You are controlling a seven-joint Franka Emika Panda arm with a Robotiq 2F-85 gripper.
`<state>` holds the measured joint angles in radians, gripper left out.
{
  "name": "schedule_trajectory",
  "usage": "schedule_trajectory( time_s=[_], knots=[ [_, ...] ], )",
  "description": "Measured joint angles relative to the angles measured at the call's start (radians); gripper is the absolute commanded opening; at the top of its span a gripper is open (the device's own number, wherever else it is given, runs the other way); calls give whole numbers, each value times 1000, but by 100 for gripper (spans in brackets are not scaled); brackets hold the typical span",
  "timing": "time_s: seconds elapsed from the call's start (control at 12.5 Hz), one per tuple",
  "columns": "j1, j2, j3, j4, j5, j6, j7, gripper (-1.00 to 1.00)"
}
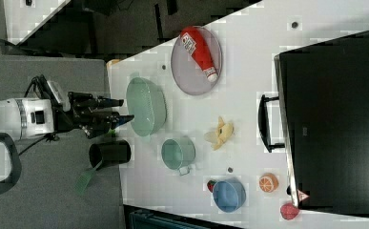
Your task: Pick banana from table and place on oven.
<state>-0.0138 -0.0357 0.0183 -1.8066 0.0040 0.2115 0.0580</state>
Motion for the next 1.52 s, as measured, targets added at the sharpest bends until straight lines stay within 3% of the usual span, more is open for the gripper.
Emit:
schedule_trajectory(
  time_s=[0.24, 0.48, 0.64, 0.88, 1.2, 1.52],
  knots=[
    [-69, -310, 37, -279, 17, -145, -24, 100],
    [-72, -498, 40, -283, 22, -155, -27, 100],
    [-73, -518, 53, -256, 9, -141, -40, 100],
    [-79, -398, 56, -297, 8, 40, -47, 100],
    [-106, -84, 87, -408, -4, 307, -47, 100],
    [-98, 107, 81, -576, 26, 573, -47, 100]
  ],
)
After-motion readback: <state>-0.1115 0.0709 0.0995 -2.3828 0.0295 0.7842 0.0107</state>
